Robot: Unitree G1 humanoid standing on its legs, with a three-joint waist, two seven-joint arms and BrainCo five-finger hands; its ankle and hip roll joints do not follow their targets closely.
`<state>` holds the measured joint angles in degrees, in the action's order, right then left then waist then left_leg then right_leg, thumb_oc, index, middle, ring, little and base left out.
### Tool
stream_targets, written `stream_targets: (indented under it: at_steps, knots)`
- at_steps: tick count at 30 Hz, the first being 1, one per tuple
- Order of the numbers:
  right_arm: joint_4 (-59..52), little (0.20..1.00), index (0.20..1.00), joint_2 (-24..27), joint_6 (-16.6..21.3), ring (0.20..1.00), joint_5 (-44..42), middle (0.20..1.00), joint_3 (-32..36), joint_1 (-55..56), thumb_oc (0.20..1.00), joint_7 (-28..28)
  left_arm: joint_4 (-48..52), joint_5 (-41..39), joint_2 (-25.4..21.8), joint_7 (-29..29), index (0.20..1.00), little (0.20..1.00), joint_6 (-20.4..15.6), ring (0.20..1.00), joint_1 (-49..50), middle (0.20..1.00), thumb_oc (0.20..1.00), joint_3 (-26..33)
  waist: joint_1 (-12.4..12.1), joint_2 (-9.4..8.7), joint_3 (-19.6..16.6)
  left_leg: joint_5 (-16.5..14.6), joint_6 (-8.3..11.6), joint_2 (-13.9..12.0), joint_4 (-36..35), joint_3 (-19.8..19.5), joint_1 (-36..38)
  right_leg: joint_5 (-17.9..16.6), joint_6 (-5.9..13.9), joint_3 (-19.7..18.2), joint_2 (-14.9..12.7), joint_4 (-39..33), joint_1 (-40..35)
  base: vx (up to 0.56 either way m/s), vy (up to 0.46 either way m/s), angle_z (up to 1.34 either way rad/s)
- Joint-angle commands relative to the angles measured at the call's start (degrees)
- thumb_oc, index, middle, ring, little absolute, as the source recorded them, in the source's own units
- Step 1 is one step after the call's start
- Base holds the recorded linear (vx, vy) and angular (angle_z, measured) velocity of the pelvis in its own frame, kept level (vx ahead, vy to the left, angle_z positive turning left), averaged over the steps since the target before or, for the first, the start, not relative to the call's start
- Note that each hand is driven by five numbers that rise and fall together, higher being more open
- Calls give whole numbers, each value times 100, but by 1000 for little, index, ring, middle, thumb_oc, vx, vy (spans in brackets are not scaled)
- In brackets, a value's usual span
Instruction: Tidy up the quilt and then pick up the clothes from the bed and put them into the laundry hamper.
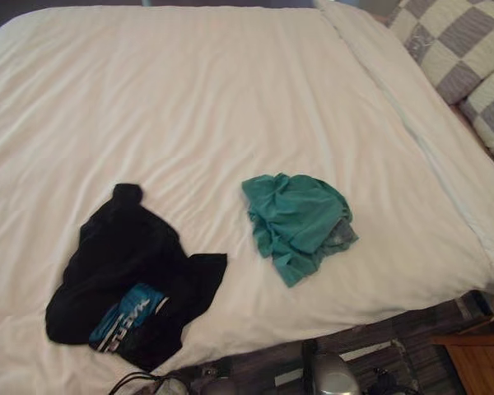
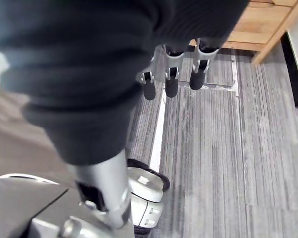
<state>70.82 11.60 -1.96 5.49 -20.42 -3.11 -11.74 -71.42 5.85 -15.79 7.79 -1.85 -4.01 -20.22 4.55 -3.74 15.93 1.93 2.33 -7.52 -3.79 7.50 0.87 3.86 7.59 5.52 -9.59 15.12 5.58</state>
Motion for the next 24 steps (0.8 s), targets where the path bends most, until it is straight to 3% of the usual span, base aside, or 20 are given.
stream_targets:
  at_steps: [1, 2, 3, 6, 9, 10, 13, 14, 15, 17, 18, 19, 20, 24]
  knots:
    - [-402, 1000, 1000, -217, 162, 1000, 164, 1000, -346, -231, 1000, 147, -38, 98, -103, 241, 1000, 1000, 10, 1000, -167, 1000, 1000, 182, -53, 30, 0, -759, 71, 14, 751, -376, -148, -59, 297, -677, 150, 248, -320, -180, -82, 14]
    - [-468, 1000, 1000, -213, 172, 1000, 223, 1000, -382, -239, 1000, 150, -58, 14, -44, 266, 1000, 1000, 5, 1000, -44, 1000, 1000, 258, -210, 7, -75, -700, 57, 136, 842, -483, -336, 22, 249, -928, 228, 297, -617, -174, -80, 14]
    - [-468, 1000, 1000, -214, 172, 1000, 223, 1000, -382, -236, 1000, 150, -56, 13, -45, 266, 1000, 1000, 6, 1000, -40, 1000, 1000, 257, -206, 0, -72, -708, 54, 145, 854, -486, -335, 29, 252, -926, 219, 298, -626, -157, -118, 14]
    - [-526, 1000, 1000, -168, 144, 1000, 288, 1000, -460, -336, 1000, 108, -56, -289, 55, 326, 1000, 1000, -31, 1000, -81, 1000, 1000, 392, -420, -64, -104, -559, 169, 225, 1205, -417, -839, 709, -11, -742, 163, -667, -1211, -190, -146, 34]
    - [-454, 1000, 1000, -50, 101, 1000, 338, 1000, -550, -558, 1000, 56, -53, -634, 148, 324, 1000, 1000, -49, 1000, -54, 1000, 1000, 497, -530, 177, 54, -76, 372, 56, 1178, -386, -1188, 793, -177, -617, 261, -1216, -1236, -348, -148, 1]
    - [-407, 1000, 1000, 87, 83, 1000, 286, 1000, -551, -738, 1000, 5, -78, -862, 232, 313, 1000, 1000, -92, 1000, -80, 1000, 1000, 554, -626, 320, 281, 193, 677, 55, 1113, -721, -1402, 685, -259, -611, 298, -1364, -1041, -563, -90, -5]
    - [-346, 1000, 1000, 158, 75, 1000, 298, 1000, -483, -817, 1000, -67, -160, -990, 292, 284, 1000, 1000, -161, 1000, -101, 1000, 1000, 621, -580, 307, 358, -59, 708, 190, 1203, -1022, -1407, 483, -251, -550, 236, -1538, -867, -429, -66, 3]
    - [-324, 1000, 1000, 159, 64, 1000, 224, 1000, -404, -730, 1000, -81, -176, -1063, 354, 293, 1000, 1000, -167, 1000, -93, 1000, 1000, 648, -399, 236, 290, -412, 578, 113, 1553, -710, -1119, 267, -219, -378, 91, -1624, -720, -201, -25, 26]
    - [-325, 1000, 1000, 159, 64, 1000, 224, 1000, -405, -731, 1000, -81, -176, -1063, 354, 292, 1000, 1000, -167, 1000, -94, 1000, 1000, 649, -396, 237, 280, -398, 577, 113, 1548, -713, -1134, 255, -219, -376, 91, -1629, -706, -276, -32, 37]
    - [-218, 1000, 1000, 174, 35, 1000, 79, 1000, -250, -617, 1000, -47, -130, -1024, 383, 230, 1000, 1000, -119, 1000, -31, 1000, 1000, 614, -130, 234, 65, -726, 485, -51, 1579, -156, -383, 179, -202, -163, 87, -1594, -517, -170, 20, 36]
    - [-129, 1000, 1000, 140, 3, 1000, -17, 1000, -155, -544, 1000, -3, -181, -923, 383, 211, 1000, 1000, -55, 1000, 12, 1000, 1000, 603, -8, 304, -53, -902, 412, -33, 1275, -62, -59, 145, -186, -88, 137, -1548, -444, -83, 45, 15]
    - [-130, 1000, 1000, 145, 3, 1000, -18, 1000, -157, -536, 1000, -3, -178, -921, 388, 212, 1000, 1000, -54, 1000, 19, 1000, 1000, 601, -15, 314, -31, -903, 414, -42, 1240, -53, -1, 156, -186, -92, 148, -1545, -479, -28, 134, 25]
    - [-31, 1000, 1000, 116, 12, 1000, -129, 1000, -19, -470, 1000, -21, -197, -870, 426, 241, 1000, 1000, -36, 1000, 38, 1000, 1000, 603, 98, 410, -175, -808, 454, -115, 686, 63, 165, 132, -127, 14, 172, -1552, -466, -39, 96, 37]
    - [192, 1000, 1000, 34, -14, 1000, -352, 1000, 235, -263, 1000, -33, -286, -1063, 481, 271, 1000, 1000, 7, 1000, 127, 1000, 1000, 771, 141, 409, -371, -646, 455, -140, 53, 52, 490, 83, -73, 108, 169, -1597, -581, 2, 80, 46]
